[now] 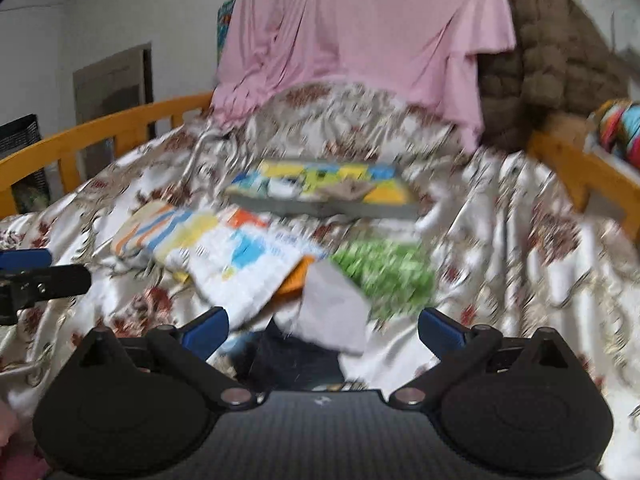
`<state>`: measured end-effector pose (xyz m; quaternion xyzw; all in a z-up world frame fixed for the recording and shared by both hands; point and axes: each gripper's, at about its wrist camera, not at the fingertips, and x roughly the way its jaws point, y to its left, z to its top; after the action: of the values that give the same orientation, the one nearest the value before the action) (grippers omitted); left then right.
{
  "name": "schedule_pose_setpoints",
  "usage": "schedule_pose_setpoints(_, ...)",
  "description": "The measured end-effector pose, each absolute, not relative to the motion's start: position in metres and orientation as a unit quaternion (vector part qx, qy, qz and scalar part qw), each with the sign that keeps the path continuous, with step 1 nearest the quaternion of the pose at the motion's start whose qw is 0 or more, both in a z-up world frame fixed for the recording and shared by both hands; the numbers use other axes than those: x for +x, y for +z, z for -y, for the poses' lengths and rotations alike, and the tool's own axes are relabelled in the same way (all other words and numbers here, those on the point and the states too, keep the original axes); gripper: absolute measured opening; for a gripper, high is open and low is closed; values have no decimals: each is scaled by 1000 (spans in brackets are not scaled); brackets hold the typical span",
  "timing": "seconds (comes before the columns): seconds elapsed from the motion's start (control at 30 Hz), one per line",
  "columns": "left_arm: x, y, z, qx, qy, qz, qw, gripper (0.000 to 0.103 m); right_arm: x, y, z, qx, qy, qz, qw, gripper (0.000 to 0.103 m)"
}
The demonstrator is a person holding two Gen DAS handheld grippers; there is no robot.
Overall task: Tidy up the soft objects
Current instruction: 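Move both grippers down toward the dark navy and grey cloths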
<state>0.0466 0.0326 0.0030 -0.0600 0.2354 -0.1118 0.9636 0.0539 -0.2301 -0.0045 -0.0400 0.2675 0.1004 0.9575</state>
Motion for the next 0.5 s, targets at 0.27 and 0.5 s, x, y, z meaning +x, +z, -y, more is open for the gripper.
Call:
schedule_pose_setpoints(0.27, 59, -9, -27, -56, -118, -288, 949, 102, 60, -15, 228, -35, 122, -305, 944, 103)
schedule_pose_setpoints(0.5, 72, -20, -27, -63, -115, -335, 933, 102, 70, -23, 235, -9, 117, -340, 933, 103)
